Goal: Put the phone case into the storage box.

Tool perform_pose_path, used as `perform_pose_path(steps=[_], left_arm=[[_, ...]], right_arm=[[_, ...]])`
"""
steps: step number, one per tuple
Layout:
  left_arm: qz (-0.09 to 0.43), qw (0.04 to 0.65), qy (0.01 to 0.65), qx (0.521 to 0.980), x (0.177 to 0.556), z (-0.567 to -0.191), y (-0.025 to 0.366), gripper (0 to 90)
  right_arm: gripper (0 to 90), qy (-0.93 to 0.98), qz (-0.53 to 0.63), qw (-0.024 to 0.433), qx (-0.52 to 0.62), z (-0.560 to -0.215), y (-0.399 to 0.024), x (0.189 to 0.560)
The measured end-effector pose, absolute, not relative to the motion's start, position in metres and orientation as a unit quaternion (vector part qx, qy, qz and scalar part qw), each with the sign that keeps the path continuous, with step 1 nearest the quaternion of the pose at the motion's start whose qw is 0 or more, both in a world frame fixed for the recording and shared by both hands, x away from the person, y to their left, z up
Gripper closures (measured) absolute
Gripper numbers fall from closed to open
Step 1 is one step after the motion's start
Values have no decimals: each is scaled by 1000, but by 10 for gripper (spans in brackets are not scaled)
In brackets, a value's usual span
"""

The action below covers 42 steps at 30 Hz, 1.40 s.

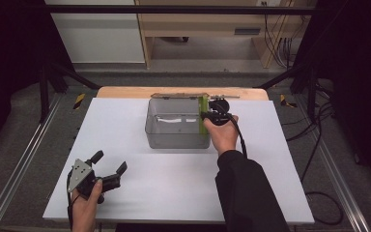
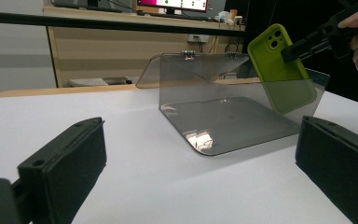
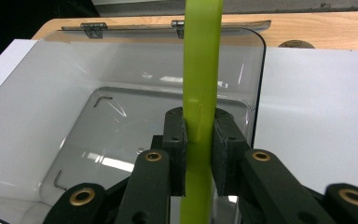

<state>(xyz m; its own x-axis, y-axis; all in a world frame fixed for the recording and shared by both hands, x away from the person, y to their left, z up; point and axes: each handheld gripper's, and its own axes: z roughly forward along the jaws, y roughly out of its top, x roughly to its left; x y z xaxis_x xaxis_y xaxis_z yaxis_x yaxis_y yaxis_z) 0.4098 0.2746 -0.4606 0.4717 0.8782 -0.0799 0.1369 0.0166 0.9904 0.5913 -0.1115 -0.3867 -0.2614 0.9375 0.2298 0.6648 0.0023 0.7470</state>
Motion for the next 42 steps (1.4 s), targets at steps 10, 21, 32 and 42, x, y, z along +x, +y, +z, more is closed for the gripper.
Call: perform_pose_path(steps=[10,21,32,42], left_arm=[[316,586,405,626,410,-461,275,16],[320,583,405,628,409,-460,274,16],[320,582,403,630,410,-461,274,16],[319,583,403,629,409,-461,275,16]], right_arm=[[777,686,400,173,582,-388,-113,590],[777,691,401,184,573,-387,-110,587],[777,691,402,177,574,-389,-108,590],[776,692,397,171,578,-391,-106,591]])
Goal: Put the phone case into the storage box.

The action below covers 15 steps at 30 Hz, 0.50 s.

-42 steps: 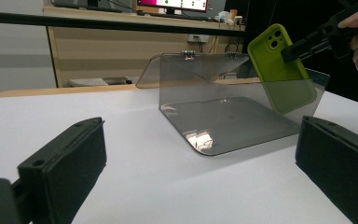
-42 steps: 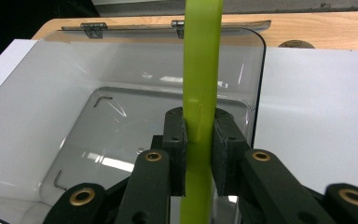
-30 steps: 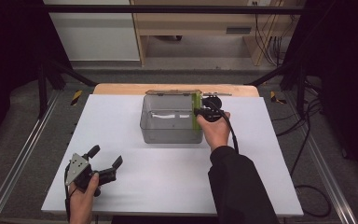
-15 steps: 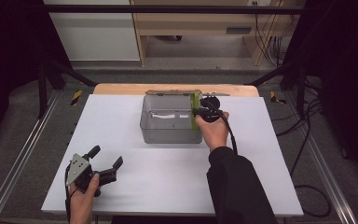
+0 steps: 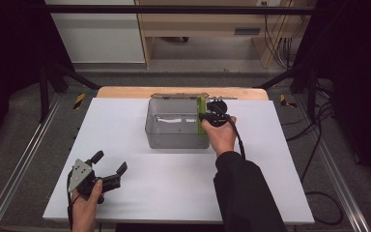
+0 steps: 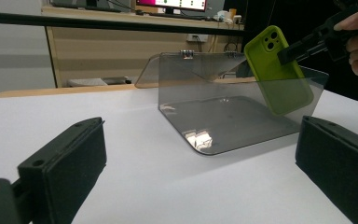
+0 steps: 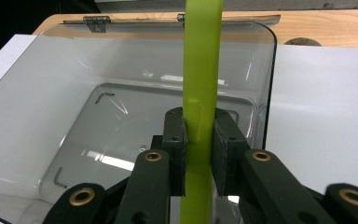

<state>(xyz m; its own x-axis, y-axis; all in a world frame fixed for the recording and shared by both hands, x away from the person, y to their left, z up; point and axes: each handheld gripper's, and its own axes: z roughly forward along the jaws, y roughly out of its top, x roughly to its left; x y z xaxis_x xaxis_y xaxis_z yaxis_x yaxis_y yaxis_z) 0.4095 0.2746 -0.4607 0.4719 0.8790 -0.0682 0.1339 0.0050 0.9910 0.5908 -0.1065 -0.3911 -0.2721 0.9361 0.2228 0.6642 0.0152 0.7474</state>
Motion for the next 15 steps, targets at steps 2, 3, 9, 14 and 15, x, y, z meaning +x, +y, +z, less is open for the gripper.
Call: perform_pose_path(steps=[2,3,9,14,15], left_arm=[[320,583,402,630,409,-461,274,16],[320,583,402,629,409,-461,274,16],[320,583,402,629,409,-461,274,16],[319,583,402,630,409,-461,274,16],[319,582,401,631,409,-461,274,16]], right_arm=[[776,691,398,168,580,-392,-107,591],[776,690,399,167,580,-392,-107,591],[776,691,398,164,581,-392,-107,592],[776,692,394,163,583,-393,-108,593],[776,692,393,163,583,-393,-108,593]])
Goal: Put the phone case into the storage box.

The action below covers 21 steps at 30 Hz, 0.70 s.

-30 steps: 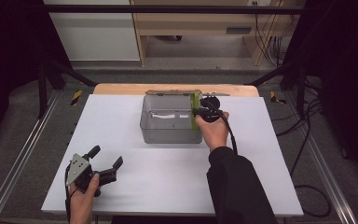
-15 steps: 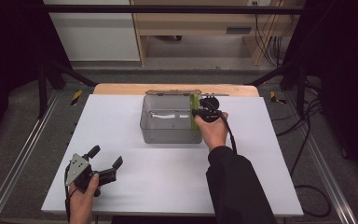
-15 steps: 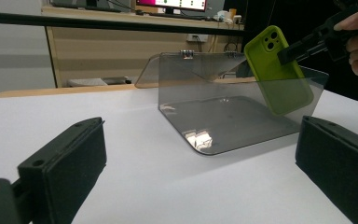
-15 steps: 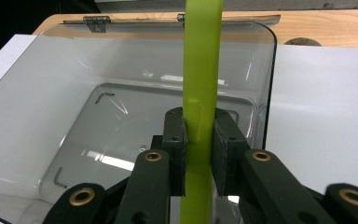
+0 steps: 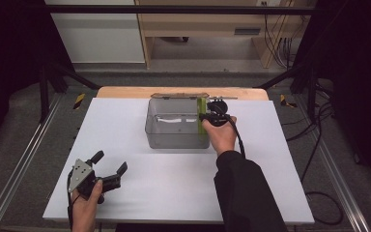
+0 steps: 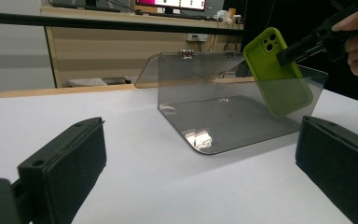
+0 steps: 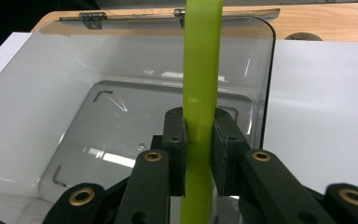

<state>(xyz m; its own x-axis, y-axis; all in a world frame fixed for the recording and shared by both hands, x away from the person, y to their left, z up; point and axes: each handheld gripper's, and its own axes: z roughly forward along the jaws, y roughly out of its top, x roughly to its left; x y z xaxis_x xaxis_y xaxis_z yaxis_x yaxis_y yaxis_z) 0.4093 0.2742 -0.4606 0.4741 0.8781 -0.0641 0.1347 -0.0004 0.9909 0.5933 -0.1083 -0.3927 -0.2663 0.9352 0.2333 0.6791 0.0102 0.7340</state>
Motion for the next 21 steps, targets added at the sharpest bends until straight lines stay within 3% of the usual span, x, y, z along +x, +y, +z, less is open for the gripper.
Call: perform_pose_path(steps=[21], left_arm=[[319,583,400,631,409,-461,274,16]], right_arm=[[775,693,393,149,587,-395,-106,594]])
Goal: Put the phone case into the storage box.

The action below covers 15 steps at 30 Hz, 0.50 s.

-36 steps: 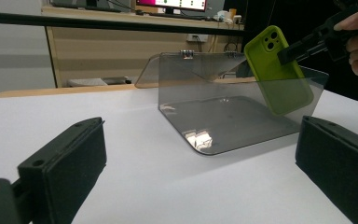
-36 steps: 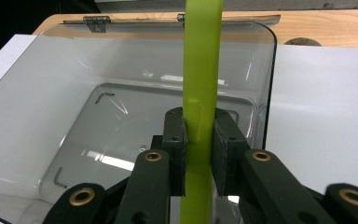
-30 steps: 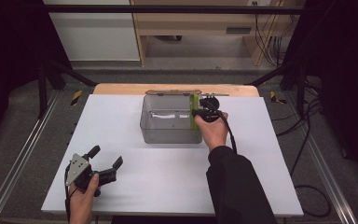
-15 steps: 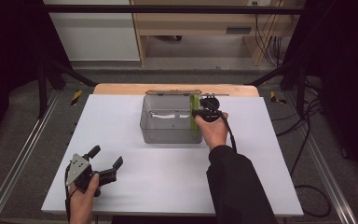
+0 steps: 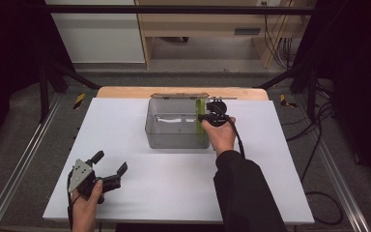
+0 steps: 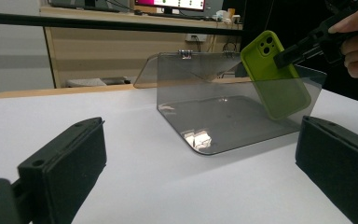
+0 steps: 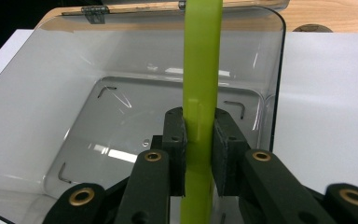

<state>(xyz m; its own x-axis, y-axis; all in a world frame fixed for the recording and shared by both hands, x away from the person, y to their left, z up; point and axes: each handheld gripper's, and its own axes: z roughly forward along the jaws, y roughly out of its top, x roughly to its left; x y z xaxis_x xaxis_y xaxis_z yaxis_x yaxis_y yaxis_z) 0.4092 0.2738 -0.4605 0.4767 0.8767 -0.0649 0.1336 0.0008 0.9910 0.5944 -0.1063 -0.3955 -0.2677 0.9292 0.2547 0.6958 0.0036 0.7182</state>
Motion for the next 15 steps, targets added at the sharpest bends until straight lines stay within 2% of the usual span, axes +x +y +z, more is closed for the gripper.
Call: perform_pose_path(steps=[15], left_arm=[[317,583,401,631,409,-461,273,16]], right_arm=[[775,690,394,149,588,-396,-106,596]])
